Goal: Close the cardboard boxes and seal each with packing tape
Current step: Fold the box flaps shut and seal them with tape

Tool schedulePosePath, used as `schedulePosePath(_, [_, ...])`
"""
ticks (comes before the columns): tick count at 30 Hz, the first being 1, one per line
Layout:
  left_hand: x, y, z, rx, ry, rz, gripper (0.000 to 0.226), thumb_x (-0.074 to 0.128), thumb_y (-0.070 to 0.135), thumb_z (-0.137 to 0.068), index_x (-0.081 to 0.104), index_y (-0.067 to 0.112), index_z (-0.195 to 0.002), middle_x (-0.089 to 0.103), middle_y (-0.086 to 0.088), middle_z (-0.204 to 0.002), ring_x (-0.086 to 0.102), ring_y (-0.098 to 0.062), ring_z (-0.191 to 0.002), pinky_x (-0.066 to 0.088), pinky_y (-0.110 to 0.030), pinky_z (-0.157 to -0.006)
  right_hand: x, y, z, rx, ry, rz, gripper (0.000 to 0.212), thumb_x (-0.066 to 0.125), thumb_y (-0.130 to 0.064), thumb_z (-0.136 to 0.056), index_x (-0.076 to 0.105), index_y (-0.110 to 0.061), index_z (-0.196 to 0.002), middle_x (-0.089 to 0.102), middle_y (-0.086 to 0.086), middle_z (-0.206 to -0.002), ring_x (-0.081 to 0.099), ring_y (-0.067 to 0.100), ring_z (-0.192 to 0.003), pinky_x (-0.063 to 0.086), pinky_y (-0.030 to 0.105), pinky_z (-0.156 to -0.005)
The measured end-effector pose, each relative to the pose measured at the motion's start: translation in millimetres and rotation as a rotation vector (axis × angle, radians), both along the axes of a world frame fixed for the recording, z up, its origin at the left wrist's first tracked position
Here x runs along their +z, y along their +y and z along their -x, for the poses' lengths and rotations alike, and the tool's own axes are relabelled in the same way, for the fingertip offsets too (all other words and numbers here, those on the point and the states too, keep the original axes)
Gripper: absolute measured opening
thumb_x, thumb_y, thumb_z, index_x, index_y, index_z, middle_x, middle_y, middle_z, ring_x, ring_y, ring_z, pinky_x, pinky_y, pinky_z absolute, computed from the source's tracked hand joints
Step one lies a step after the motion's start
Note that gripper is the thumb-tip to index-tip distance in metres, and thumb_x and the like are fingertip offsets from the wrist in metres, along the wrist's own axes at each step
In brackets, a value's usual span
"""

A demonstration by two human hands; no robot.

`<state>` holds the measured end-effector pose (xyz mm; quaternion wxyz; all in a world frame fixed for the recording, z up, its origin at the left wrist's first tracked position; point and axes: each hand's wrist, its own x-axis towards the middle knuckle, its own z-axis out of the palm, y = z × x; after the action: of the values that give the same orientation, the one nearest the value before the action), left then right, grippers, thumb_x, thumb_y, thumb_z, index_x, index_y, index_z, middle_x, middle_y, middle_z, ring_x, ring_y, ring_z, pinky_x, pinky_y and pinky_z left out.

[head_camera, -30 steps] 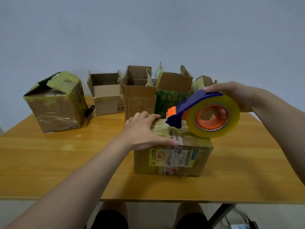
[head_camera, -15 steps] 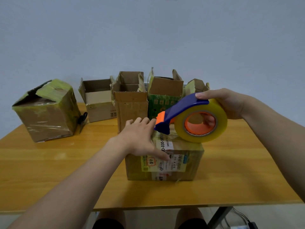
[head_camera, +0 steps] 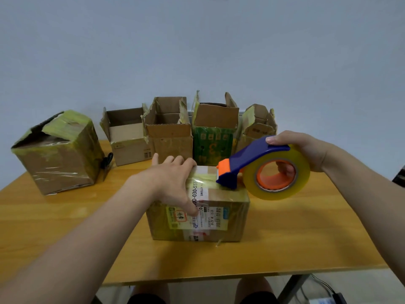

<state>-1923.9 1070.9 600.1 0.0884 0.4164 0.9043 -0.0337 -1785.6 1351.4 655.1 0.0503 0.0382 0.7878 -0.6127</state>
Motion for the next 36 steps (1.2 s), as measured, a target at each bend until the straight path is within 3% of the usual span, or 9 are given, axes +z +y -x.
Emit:
schedulePosePath(3, [2.8,28.8,-17.8,-0.034,-0.051,-0.076,0.138,0.067,0.098,-0.05,0.02,0.03,-0.16,0.032,0.003,-0.163,0.027,-0.026,-0.153,0.001,-0.066,-0.125,-3.1,2.3,1.7,0.017,0.008,-0.002,0.027,0.072,-0.046,-0.069,0.078,-0.019,-0.067,0.07,0.005,-0.064,0.062,0.015,-0.047,0.049,0.024,-0.046])
schedulePosePath(9, [-15.9,48.8,-24.5,-0.063,-0.058,-0.284,0.103,0.063,0.101,-0.046,0.043,0.036,-0.123,0.054,0.015,-0.116,0.05,-0.014,-0.107,0.04,-0.047,-0.105,-3.3,3.9,3.4,0.037,0.016,-0.011,0.03,0.059,-0.038,-0.08,0.075,-0.012,-0.084,0.074,0.006,-0.072,0.068,0.015,-0.056,0.053,0.024,-0.05])
schedulePosePath(15, [-13.3,43.9,-18.3,-0.099,-0.037,-0.161,0.124,0.058,0.101,-0.051,0.027,0.033,-0.15,0.045,0.011,-0.144,0.042,-0.017,-0.127,0.033,-0.044,-0.112,4.9,24.6,-11.3,0.011,-0.004,-0.013,0.029,0.058,-0.038,-0.077,0.076,-0.016,-0.07,0.069,0.004,-0.062,0.061,0.014,-0.047,0.05,0.023,-0.045])
schedulePosePath(19, [-10.7,48.8,-19.1,-0.088,-0.009,-0.057,0.129,0.058,0.099,-0.057,0.015,0.033,-0.158,0.036,0.004,-0.156,0.033,-0.023,-0.142,0.024,-0.051,-0.121,-4.1,27.2,-16.2,0.03,0.015,-0.126,0.031,0.074,-0.05,-0.068,0.079,-0.019,-0.07,0.073,0.006,-0.073,0.067,0.018,-0.063,0.054,0.03,-0.062])
schedulePosePath(21, [-8.7,52.2,-23.9,-0.065,0.03,0.021,0.133,0.056,0.1,-0.058,0.009,0.031,-0.162,0.029,-0.001,-0.162,0.026,-0.029,-0.15,0.014,-0.06,-0.125,-10.1,29.1,-16.0,-0.022,0.015,-0.125,0.053,0.085,-0.062,-0.054,0.08,-0.017,-0.082,0.074,0.013,-0.084,0.066,0.029,-0.075,0.052,0.04,-0.075])
schedulePosePath(24, [-10.2,65.5,-37.7,-0.034,0.013,-0.016,0.142,0.048,0.109,-0.048,0.02,0.026,-0.16,0.032,-0.003,-0.162,0.027,-0.031,-0.151,0.008,-0.066,-0.125,-12.2,27.9,-15.0,-0.06,0.008,-0.12,0.057,0.081,-0.062,-0.059,0.079,-0.014,-0.09,0.074,0.018,-0.093,0.064,0.036,-0.082,0.048,0.047,-0.082])
schedulePosePath(29, [-19.0,76.7,-46.0,-0.022,-0.006,-0.222,0.099,0.055,0.101,-0.056,0.045,0.03,-0.125,0.05,0.009,-0.12,0.045,-0.019,-0.113,0.033,-0.051,-0.113,-14.1,31.5,-18.4,-0.096,0.005,-0.141,0.062,0.077,-0.058,-0.06,0.076,-0.012,-0.101,0.076,0.016,-0.097,0.069,0.029,-0.081,0.054,0.041,-0.077])
schedulePosePath(32, [-18.4,74.5,-45.3,-0.049,0.032,-0.177,0.098,0.057,0.094,-0.063,0.04,0.028,-0.134,0.043,0.006,-0.119,0.041,-0.022,-0.114,0.035,-0.05,-0.107,-18.1,38.8,-22.9,-0.095,-0.014,-0.125,0.07,0.078,-0.054,-0.057,0.069,-0.008,-0.109,0.076,0.013,-0.094,0.071,0.024,-0.075,0.056,0.037,-0.07])
schedulePosePath(36, [-18.4,75.8,-45.7,-0.069,0.039,-0.132,0.114,0.047,0.091,-0.061,0.025,0.03,-0.155,0.045,0.0,-0.134,0.039,-0.025,-0.125,0.032,-0.051,-0.11,-11.0,49.0,-38.4,-0.103,-0.034,-0.038,0.036,0.065,-0.038,-0.073,0.067,-0.007,-0.09,0.071,0.007,-0.067,0.064,0.016,-0.049,0.051,0.026,-0.045])
